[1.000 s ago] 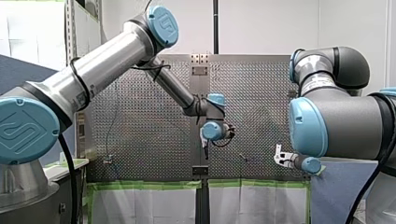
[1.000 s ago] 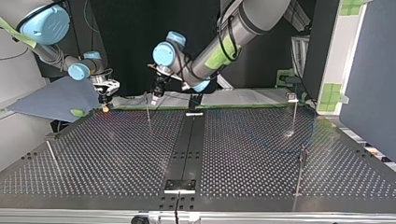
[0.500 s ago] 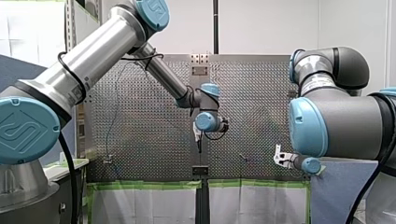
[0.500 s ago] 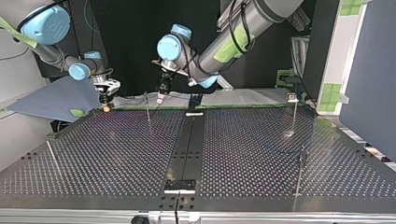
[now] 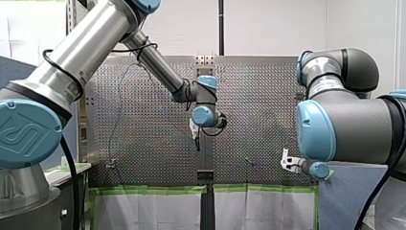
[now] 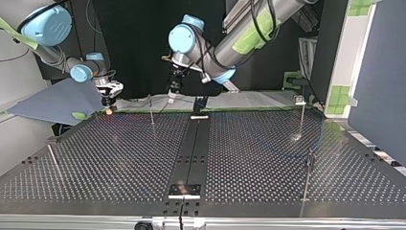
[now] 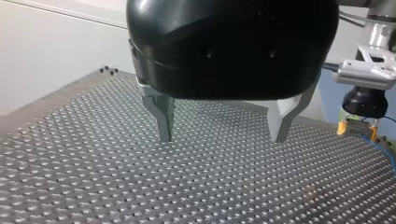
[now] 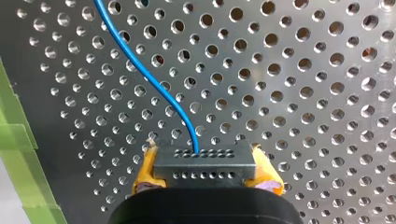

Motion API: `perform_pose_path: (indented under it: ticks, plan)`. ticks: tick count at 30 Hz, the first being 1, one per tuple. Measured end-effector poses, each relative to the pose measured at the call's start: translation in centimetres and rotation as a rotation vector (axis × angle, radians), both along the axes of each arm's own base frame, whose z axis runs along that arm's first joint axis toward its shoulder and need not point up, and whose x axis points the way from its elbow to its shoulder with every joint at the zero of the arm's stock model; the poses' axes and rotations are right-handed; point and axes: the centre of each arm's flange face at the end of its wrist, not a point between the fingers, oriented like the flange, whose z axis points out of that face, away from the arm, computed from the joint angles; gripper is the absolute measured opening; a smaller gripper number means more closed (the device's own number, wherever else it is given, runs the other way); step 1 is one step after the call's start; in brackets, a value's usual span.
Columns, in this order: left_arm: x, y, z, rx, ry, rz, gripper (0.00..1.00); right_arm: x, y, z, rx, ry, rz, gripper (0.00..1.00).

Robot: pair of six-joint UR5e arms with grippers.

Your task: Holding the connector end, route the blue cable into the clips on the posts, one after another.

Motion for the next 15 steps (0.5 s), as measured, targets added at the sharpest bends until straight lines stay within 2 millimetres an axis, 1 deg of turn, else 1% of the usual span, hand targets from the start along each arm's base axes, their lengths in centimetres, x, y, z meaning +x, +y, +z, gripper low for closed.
perform_pose_path:
  ticks: [5, 15]
  plan:
    - [-1.0, 1.2, 1.5, -0.044, -0.017, 0.006, 0.99, -0.1, 0.0, 0.0, 0.001, 0.003, -0.004, 0.0]
    - [-3.4, 3.6, 3.5, -0.064, -0.03, 0.006, 0.99, -0.1, 0.0, 0.0, 0.0, 0.012, -0.001, 0.0]
